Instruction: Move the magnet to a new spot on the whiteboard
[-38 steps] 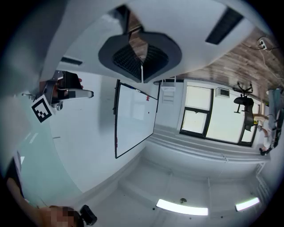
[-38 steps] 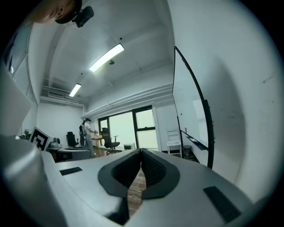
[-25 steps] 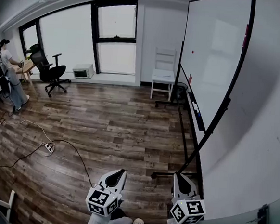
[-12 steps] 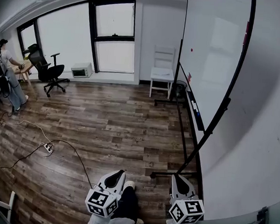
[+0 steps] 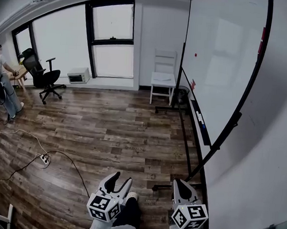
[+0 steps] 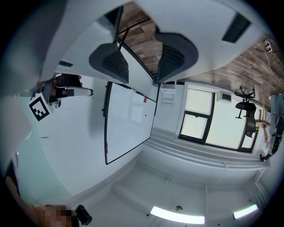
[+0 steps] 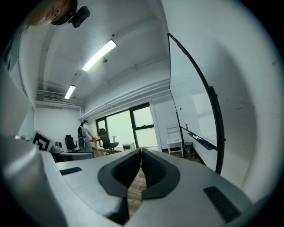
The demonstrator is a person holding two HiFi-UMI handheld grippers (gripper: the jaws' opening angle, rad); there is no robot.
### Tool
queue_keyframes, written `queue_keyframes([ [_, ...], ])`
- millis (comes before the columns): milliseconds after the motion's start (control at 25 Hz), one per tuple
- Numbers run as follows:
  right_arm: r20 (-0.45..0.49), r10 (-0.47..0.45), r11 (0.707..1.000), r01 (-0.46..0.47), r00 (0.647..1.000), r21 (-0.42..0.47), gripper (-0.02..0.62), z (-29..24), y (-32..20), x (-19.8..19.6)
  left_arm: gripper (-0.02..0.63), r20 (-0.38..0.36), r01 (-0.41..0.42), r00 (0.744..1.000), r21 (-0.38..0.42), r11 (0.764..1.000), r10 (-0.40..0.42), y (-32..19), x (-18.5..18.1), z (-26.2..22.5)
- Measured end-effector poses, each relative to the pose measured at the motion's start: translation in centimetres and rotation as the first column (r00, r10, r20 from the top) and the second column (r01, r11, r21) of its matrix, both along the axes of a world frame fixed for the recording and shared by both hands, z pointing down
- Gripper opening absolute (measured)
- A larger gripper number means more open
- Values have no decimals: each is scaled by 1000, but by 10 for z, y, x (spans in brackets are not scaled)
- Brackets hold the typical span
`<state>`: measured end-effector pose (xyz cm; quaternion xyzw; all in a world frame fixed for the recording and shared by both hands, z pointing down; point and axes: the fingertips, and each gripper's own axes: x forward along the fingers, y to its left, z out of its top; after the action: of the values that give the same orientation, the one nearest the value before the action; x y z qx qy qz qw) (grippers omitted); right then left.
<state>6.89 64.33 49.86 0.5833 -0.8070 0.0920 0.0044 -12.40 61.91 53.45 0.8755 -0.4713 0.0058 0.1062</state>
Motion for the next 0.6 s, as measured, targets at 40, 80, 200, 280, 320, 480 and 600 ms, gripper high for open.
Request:
queue_keyframes([
  [40, -2, 0, 1000, 0, 1000, -2, 28, -1, -13, -1, 206, -2, -1, 1000, -1, 1000, 1, -13, -1, -1],
  [80, -3, 1, 1000, -1, 1000, -4, 28, -1, -26, -2, 207, -3, -3, 1000, -1, 1000, 3, -26, -2, -2],
  [200, 0, 10, 1000, -10, 1000, -7, 28, -3, -68, -6, 207, 0, -13, 1000, -11, 1000, 13, -69, -7, -2],
  [280, 0, 19, 1000, -19, 1000, -15, 28, -6, -94, -9, 207, 1, -20, 1000, -18, 1000, 20, -98, -11, -4],
  [320, -2, 22, 1000, -22, 1000, -18, 28, -8, -107, -11, 207, 2, -25, 1000, -20, 999, 25, -112, -12, -6],
  [480, -3, 45, 999, -45, 999, -23, 28, -13, -160, -14, 207, 2, -42, 999, -23, 999, 42, -167, -18, -11],
  [600, -7, 57, 998, -58, 998, -25, 28, -15, -197, -19, 207, -1, -52, 999, -22, 998, 52, -205, -25, -14],
])
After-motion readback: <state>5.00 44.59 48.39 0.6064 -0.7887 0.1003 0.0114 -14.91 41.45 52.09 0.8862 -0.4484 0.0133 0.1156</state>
